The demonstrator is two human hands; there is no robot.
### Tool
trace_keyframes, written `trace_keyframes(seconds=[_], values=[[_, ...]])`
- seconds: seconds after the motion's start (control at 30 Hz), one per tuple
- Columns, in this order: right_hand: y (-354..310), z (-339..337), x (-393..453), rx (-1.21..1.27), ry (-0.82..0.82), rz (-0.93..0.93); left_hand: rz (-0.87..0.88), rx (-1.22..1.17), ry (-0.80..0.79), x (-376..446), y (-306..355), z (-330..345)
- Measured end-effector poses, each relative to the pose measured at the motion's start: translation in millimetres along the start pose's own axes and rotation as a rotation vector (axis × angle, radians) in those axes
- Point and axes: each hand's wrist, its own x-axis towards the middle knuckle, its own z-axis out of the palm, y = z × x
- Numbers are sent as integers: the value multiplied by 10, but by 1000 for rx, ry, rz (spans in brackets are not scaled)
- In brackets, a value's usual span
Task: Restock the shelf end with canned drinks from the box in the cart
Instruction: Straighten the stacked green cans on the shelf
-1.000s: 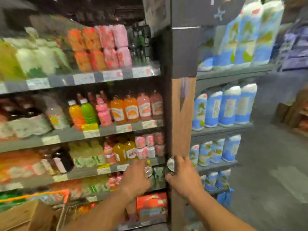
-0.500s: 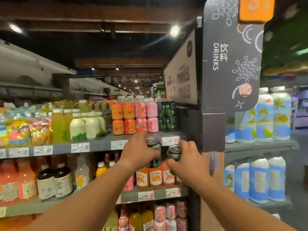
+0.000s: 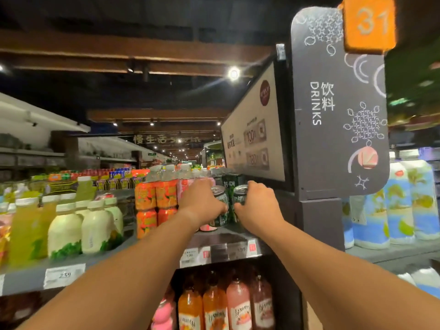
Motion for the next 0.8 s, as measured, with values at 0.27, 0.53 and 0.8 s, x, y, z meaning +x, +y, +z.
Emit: trace_keyframes(seconds=[0.27,0.53,0.8], values=[[279,622,366,-214,-197,-12,14,65,-94,262,-261,599],[276,844,479,-300,-271,-68,32,53,-113,457,-427,825],[362,984,536,-351,-208,-111,121,191,-127,540,-466,905]])
